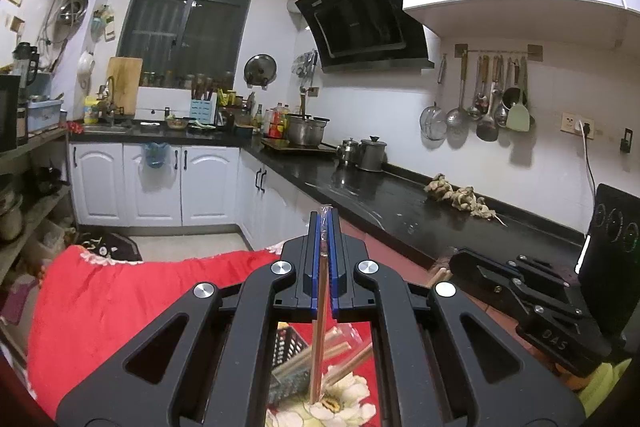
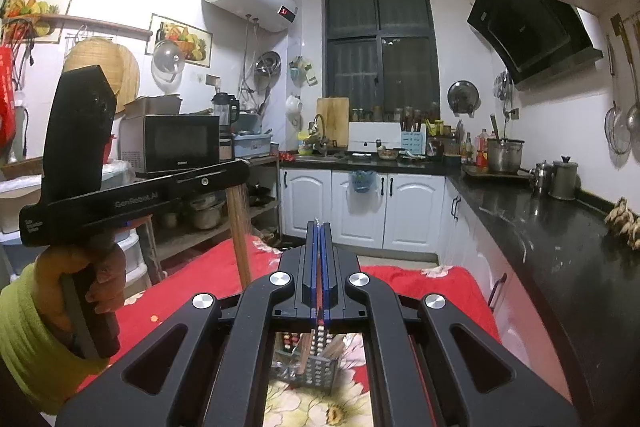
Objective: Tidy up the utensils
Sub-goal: 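Lower the chopstick into the caddy with the left tool while the right tool lowers its own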
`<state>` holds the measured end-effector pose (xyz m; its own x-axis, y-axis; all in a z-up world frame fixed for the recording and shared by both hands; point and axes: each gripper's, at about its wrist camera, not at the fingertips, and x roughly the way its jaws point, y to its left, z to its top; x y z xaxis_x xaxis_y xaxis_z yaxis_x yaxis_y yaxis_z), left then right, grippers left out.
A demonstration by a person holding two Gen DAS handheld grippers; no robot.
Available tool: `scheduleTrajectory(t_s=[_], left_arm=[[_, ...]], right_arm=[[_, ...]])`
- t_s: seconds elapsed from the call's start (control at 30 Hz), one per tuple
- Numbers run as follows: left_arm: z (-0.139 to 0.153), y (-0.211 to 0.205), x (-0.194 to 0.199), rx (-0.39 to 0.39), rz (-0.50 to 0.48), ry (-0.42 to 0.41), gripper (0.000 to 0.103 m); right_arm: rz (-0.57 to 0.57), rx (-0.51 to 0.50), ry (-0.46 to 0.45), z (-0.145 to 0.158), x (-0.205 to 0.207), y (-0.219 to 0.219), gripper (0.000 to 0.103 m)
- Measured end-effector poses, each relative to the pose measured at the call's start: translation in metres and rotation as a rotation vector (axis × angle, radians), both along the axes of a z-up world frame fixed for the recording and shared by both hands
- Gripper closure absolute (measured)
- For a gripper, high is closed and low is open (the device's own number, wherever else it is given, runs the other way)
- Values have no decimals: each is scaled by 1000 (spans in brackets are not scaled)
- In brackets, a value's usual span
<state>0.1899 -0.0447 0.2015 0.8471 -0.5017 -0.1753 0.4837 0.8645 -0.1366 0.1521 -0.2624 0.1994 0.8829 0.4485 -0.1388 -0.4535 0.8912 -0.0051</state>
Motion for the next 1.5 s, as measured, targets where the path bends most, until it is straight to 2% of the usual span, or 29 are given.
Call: scheduleTrajectory(t_s=[0.47,0.7,0.9,1.03,1.27,1.5], left_arm=[[16,11,39,-14,85,-22,102],[16,16,51,-4,126,-44,102],[8,17,59,0,139,-46,102],[-7,19,69,-13,137,-11,102],[-38,15,76,15,144,18,102],[-63,15,81,6,144,58,101]], right_arm=[[10,15,-57,35,36,11,101],[32,16,-67,40,54,17,101],[35,13,-16,24,75,20,101],[17,-5,30,7,90,24,101],[-2,-17,103,-23,110,29,101],[-7,-22,135,-41,114,29,101]])
